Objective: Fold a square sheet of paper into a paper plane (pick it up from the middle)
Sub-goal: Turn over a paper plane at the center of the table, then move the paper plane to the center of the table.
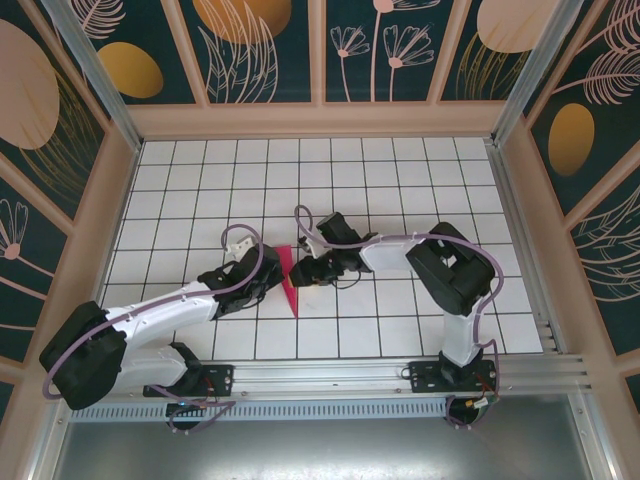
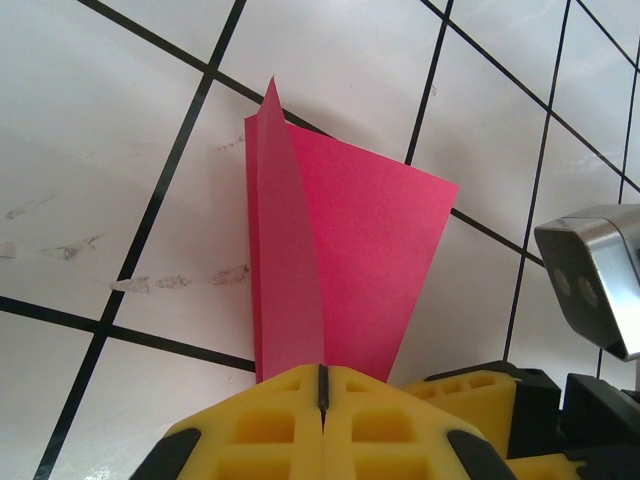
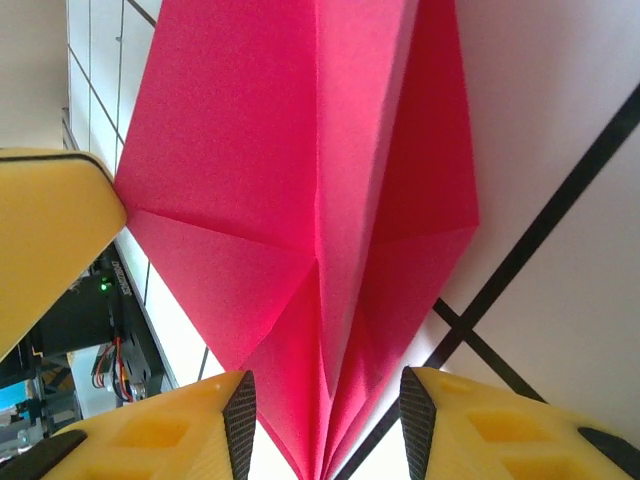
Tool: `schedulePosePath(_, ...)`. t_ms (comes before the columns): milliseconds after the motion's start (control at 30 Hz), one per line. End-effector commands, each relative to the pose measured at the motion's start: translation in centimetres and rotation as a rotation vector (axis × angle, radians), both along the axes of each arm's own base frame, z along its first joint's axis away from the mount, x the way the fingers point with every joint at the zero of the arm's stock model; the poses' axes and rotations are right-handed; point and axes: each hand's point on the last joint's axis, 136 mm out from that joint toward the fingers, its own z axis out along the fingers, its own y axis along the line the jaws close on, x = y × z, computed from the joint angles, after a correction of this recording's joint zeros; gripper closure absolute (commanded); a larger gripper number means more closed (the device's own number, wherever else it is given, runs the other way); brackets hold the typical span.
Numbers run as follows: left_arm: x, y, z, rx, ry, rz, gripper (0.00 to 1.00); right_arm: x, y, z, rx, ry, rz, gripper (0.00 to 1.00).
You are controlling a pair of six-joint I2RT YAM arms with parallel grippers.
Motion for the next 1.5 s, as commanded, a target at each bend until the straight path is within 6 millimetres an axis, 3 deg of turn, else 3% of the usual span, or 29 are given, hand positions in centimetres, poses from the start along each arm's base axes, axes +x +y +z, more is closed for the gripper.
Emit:
schedulePosePath(0, 0.1, 0.3, 0.2, -0.016, -0.011, 0.020, 0.93, -0.3, 1.1, 0.6, 0.038, -0.007, 0.049, 0.55)
schedulePosePath(733, 0.1, 0.3, 0.1, -0.018, -0.009, 0.020, 0.93, -0.8, 1.5, 1.3, 0.051, -0.022, 0.072, 0.52)
schedulePosePath(833, 0.1, 0.2, 0.1, -0.015, -0.009, 0.018, 0.93, -0.8, 1.6, 0.4, 0.024, -0.001, 0.076, 0.61)
schedulePosePath(1267, 0.2, 0.2, 0.1, -0.018, -0.009, 0.018, 0.93, -0.5, 1.9, -0.9, -0.030, -0.013, 0.074, 0.70)
schedulePosePath(1467, 0.2, 0.2, 0.3, -0.024, -0.014, 0.022, 0.93, -0.1, 1.7, -0.9, -0.063, -0.039, 0.061, 0.87)
